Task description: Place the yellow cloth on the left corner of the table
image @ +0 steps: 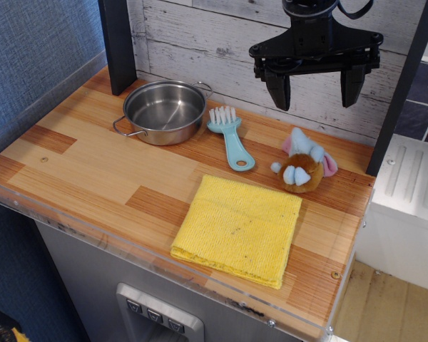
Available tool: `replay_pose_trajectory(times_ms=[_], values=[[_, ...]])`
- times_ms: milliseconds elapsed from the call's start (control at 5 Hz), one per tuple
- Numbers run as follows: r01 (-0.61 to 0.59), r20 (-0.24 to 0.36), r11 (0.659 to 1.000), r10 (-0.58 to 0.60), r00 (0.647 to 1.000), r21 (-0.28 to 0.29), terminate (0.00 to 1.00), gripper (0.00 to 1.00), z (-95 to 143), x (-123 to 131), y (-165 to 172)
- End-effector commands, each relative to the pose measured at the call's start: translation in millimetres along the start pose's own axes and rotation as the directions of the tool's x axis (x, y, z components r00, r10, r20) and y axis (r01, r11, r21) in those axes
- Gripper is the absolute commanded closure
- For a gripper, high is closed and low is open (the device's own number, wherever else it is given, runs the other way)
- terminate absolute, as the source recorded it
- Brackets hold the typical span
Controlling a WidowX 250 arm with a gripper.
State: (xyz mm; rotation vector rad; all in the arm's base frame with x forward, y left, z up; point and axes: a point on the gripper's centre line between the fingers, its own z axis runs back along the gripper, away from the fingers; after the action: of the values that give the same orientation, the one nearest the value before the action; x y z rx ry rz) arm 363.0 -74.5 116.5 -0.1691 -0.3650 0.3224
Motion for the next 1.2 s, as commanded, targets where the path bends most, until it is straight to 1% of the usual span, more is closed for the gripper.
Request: replay_pose_trajectory(times_ms=[0,200,400,600,800,1000], values=[[0.000,0.000,1.000,0.000,1.000,0.000,0.00,0.00,0,0,0],[0.035,-0.017,0.999,-0.035,0.999,0.023,0.00,0.00,8,-16,6],[0.055,-0.033,0.998,-0.053,0.998,0.042,0.00,0.00,10,-32,16],[0.084,-0.042,0.993,-0.080,0.996,0.086,0.00,0.00,13,-43,23],[0.104,-0.087,0.987,-0.094,0.992,0.121,0.00,0.00,-2,-60,32],[0.118,-0.107,0.982,-0.103,0.989,0.145,0.00,0.00,-21,-69,37]])
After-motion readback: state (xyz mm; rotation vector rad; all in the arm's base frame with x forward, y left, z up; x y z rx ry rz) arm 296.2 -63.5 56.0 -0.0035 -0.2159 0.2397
